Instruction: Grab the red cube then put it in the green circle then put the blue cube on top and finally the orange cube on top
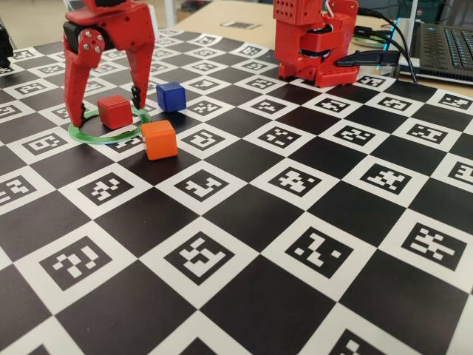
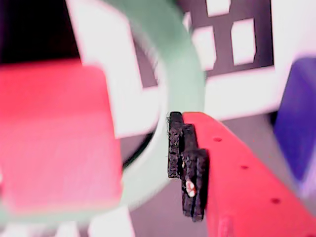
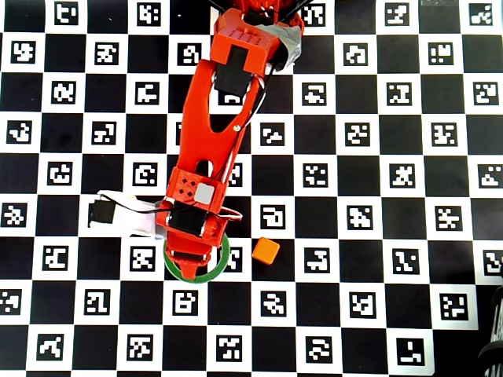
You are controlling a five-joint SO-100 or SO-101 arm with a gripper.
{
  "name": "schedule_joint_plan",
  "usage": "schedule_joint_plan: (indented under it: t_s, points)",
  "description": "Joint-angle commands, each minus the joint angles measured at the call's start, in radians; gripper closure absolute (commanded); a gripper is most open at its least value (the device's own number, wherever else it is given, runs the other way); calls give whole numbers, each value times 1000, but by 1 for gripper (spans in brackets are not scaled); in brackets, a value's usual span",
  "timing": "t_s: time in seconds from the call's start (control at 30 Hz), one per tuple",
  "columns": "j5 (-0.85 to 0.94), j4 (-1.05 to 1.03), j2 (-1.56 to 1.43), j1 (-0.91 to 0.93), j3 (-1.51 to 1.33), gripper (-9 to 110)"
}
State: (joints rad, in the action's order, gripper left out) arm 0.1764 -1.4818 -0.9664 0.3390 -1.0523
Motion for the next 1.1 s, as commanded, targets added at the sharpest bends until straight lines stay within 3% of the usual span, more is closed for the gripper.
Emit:
schedule_joint_plan:
  t_s: [0.0,0.2,0.5,0.77,1.07]
  points:
    - [-11,-86,-207,11,155,59]
    - [-3,-198,-342,20,158,58]
    - [57,-247,-591,63,-94,58]
    - [126,-81,-772,81,-474,58]
    - [150,227,-775,84,-865,58]
